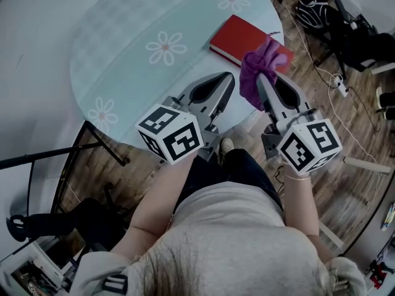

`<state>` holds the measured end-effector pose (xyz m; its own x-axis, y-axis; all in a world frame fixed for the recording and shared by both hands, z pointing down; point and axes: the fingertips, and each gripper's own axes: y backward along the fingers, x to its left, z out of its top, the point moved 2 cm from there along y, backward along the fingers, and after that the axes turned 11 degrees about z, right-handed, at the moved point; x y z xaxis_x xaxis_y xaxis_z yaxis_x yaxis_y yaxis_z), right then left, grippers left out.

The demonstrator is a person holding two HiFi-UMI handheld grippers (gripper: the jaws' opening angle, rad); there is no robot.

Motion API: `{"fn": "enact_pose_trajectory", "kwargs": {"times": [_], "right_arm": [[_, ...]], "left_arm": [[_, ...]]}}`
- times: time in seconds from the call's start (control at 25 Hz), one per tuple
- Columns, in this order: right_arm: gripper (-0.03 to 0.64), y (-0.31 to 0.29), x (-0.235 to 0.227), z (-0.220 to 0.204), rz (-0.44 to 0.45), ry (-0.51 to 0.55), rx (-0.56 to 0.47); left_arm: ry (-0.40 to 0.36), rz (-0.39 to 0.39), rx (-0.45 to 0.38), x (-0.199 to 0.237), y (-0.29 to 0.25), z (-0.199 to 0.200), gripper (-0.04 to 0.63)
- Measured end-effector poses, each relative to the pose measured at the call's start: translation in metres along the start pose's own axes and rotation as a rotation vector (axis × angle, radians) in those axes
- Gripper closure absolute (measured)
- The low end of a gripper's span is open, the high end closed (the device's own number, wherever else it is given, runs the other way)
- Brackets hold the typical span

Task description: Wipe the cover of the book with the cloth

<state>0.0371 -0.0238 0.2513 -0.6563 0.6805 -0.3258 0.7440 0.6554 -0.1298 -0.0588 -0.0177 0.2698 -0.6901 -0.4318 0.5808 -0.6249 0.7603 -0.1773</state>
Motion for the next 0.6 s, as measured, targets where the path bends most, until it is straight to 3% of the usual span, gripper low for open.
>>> {"fn": "enact_pose_trajectory", "kwargs": {"times": [0.6], "right_arm": [[0.552,0.004,-0.006,0.006,0.069,-0.007,-0.04]], "left_arm": [[-0.05,0.03,-0.042,-0.018,-0.005,0.008,0.577]]}}
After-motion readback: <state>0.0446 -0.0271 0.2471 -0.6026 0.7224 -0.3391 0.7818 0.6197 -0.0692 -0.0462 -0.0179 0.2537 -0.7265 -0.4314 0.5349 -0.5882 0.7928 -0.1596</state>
